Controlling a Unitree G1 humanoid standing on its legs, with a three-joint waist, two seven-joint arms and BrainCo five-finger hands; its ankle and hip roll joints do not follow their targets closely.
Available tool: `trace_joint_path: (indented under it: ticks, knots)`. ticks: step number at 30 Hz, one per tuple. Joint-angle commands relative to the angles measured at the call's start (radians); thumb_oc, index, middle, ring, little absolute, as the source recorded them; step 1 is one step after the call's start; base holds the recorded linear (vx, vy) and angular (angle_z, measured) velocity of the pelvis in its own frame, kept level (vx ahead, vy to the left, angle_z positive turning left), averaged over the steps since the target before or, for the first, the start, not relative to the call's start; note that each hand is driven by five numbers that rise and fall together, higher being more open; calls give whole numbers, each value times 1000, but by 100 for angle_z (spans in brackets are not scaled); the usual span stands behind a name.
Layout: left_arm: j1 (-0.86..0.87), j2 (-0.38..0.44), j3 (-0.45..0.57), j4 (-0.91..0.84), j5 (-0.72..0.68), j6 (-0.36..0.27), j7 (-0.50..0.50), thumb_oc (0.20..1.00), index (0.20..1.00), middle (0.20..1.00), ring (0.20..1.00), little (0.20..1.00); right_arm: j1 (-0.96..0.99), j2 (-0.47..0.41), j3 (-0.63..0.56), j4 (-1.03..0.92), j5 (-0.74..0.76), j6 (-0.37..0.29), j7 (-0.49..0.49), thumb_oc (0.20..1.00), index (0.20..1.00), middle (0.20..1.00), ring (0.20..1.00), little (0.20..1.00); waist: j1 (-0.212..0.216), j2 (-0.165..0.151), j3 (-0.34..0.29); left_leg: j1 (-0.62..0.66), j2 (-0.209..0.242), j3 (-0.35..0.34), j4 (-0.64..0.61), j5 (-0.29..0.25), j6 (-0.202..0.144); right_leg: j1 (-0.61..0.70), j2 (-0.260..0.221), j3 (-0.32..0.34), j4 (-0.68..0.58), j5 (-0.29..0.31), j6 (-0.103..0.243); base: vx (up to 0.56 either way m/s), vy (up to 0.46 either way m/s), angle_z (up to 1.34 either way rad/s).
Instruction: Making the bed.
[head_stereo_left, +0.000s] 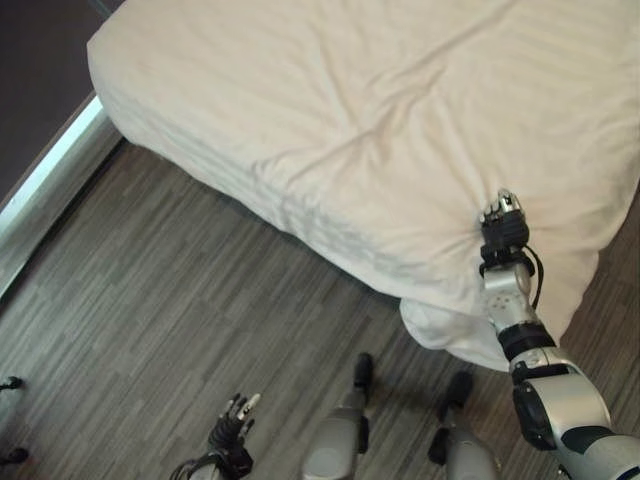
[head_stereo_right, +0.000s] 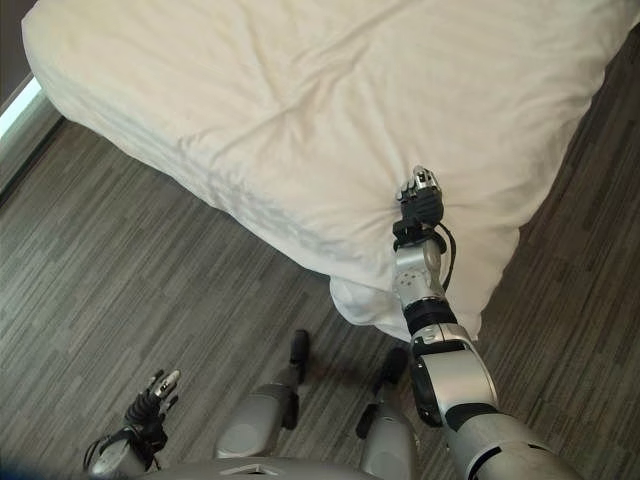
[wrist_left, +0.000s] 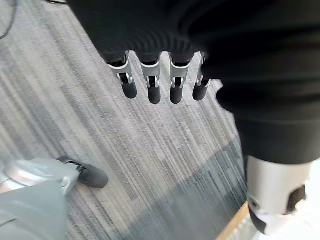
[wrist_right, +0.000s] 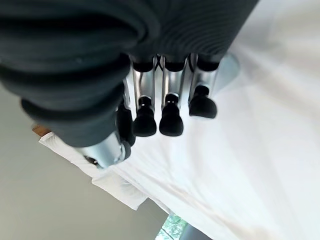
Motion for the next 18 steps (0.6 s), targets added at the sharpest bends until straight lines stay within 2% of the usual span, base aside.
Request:
trace_joint_path:
  ticks: [1, 3, 4, 6, 10, 11, 12, 13, 14, 15, 16, 18]
  knots:
    - [-37, 20, -20, 65, -11, -3, -14, 1000, 1000, 1000, 1000, 1000, 148, -4, -64, 199, 48, 57, -64, 200, 200, 200, 200, 200, 3, -11, -27, 9, -5, 64, 5, -64, 13, -4, -49, 107, 16, -94, 23, -13, 104, -3]
    - [-65, 12, -28, 115, 20, 5, -15, 1000, 1000, 1000, 1000, 1000, 225, -15, -91, 209, 32, 81, -48, 200, 200, 200, 200, 200, -27, -22, -32, 26, -10, 75, 5, -78, 19, 3, -58, 110, 16, -90, 28, -7, 102, -4]
    - [-65, 12, -29, 116, 20, 4, -15, 1000, 1000, 1000, 1000, 1000, 226, -15, -91, 208, 31, 81, -48, 200, 200, 200, 200, 200, -27, -22, -32, 27, -10, 76, 5, -79, 19, 4, -58, 110, 16, -90, 29, 16, 144, -4]
    - [-98, 4, -29, 147, 50, 17, -13, 1000, 1000, 1000, 1000, 1000, 341, -54, -155, 203, 6, 106, -38, 200, 200, 200, 200, 200, -88, -56, -53, 56, -24, 101, 5, -101, 32, 12, -74, 122, 16, -76, 41, 25, 186, -4]
    - [-107, -3, -28, 154, 77, 37, -15, 1000, 1000, 1000, 1000, 1000, 490, -113, -232, 186, -49, 133, -35, 200, 200, 200, 200, 200, -165, -102, -74, 112, -36, 145, 5, -137, 50, 22, -84, 141, 16, -55, 61, -10, 165, -24]
    - [-107, -4, -28, 154, 78, 37, -15, 1000, 1000, 1000, 1000, 1000, 491, -113, -232, 185, -49, 134, -36, 200, 200, 200, 200, 200, -164, -103, -74, 109, -37, 146, 5, -133, 51, 19, -85, 142, 16, -51, 60, -55, 180, -68]
    - [-107, -8, -50, 145, 121, 39, -10, 1000, 1000, 1000, 1000, 1000, 562, -121, -259, 135, -80, 135, -37, 200, 200, 200, 200, 200, -203, -126, -71, 142, -39, 173, 5, -151, 58, 27, -88, 158, 16, -29, 73, -70, 136, -74]
    - [-109, -8, -54, 134, 129, 38, -7, 1000, 1000, 1000, 1000, 1000, 581, -117, -265, 121, -92, 131, -37, 200, 200, 200, 200, 200, -210, -134, -71, 147, -39, 179, 5, -150, 62, 26, -89, 159, 16, -24, 73, -78, 144, -78]
    - [-173, -4, -57, 134, 139, 40, 19, 1000, 1000, 1000, 1000, 1000, 624, -92, -228, 50, -146, 127, -44, 200, 200, 200, 200, 200, -242, -149, -61, 169, -35, 203, 5, -157, 61, 41, -85, 165, 16, 2, 83, -81, 25, -61]
    - [-211, 2, -66, 135, 146, 36, 30, 1000, 1000, 1000, 1000, 1000, 649, -82, -234, 16, -168, 125, -53, 338, 338, 338, 338, 338, -253, -158, -51, 185, -25, 216, 5, -158, 62, 54, -75, 155, 25, -8, 81, -124, 24, -68]
    - [-231, 5, -63, 129, 136, 39, 31, 1000, 1000, 1000, 1000, 1000, 659, -85, -218, 7, -186, 123, -54, 1000, 1000, 1000, 1000, 1000, -251, -161, -41, 200, -11, 240, 5, -155, 64, 66, -70, 127, 62, -34, 70, -199, 36, -106]
    - [-253, 15, -57, 91, 133, 43, 50, 1000, 1000, 1000, 1000, 1000, 683, -84, -173, -38, -250, 126, -58, 1000, 1000, 1000, 1000, 1000, -239, -164, -34, 222, 17, 296, 5, -139, 66, 97, -65, 43, 174, -116, 37, -164, 46, -150]
